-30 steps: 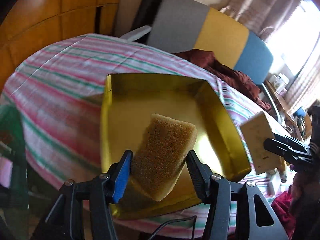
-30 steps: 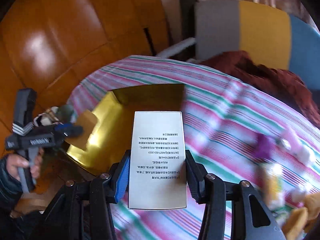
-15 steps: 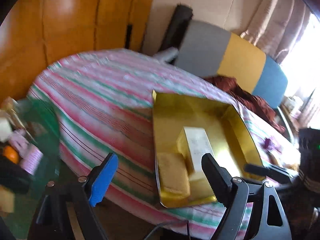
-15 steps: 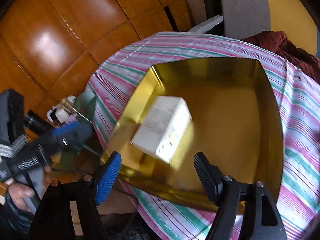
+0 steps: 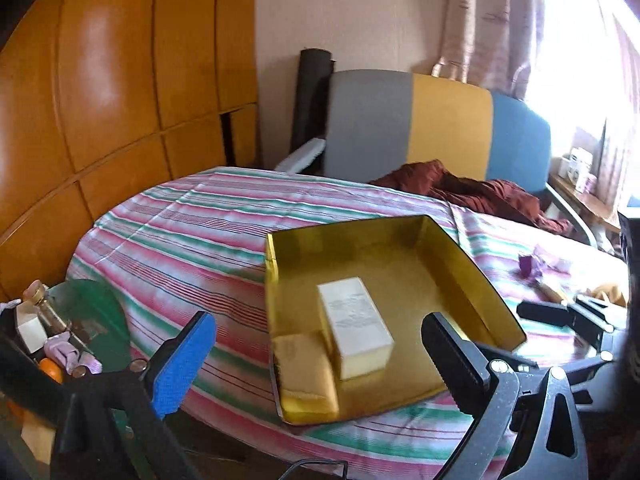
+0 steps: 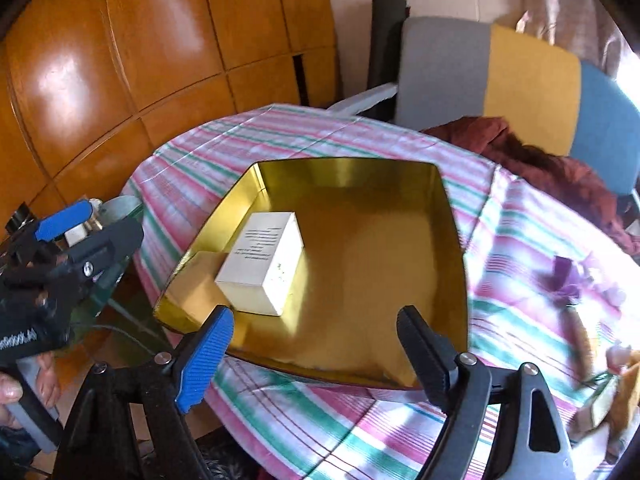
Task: Organize objects
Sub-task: 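Move both open tools from the tray back to the item pile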
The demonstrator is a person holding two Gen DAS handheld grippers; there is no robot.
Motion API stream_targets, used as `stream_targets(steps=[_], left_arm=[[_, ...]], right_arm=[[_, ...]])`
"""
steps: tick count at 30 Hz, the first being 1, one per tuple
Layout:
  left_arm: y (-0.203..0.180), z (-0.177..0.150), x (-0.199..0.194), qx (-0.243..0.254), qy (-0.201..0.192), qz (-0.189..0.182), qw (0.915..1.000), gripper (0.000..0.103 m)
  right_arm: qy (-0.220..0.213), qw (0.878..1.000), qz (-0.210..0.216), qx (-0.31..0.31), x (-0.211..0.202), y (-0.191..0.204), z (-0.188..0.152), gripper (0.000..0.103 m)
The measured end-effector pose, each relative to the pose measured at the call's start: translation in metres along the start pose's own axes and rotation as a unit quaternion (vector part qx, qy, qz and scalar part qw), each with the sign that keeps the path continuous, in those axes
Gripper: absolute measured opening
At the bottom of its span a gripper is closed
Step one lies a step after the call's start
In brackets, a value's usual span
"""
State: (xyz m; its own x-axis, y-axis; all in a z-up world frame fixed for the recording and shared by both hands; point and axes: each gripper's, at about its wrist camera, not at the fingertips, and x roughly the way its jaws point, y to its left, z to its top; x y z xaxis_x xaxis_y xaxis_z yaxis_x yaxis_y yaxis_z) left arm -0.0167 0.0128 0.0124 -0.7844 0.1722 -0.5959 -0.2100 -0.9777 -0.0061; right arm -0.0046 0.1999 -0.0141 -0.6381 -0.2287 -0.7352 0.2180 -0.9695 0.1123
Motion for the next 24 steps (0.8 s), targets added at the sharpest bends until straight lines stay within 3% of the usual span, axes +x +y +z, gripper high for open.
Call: stream_targets(steps=[8,24], left_arm=[[-0.028,-0.012,-0.003,0.029,0.015,-0.023,0.9992,0.103],[-0.067,-0.028,0.009,0.070,0.060,-0.064,0.9936,0.103]], right_arm=[[-0.011,0.999,-0.033,0.029,-0.012,-0.026,-0.015,0.085],[0.012,0.990,-0.097,0.100,-0.019,-0.091,-0.059,0.090]])
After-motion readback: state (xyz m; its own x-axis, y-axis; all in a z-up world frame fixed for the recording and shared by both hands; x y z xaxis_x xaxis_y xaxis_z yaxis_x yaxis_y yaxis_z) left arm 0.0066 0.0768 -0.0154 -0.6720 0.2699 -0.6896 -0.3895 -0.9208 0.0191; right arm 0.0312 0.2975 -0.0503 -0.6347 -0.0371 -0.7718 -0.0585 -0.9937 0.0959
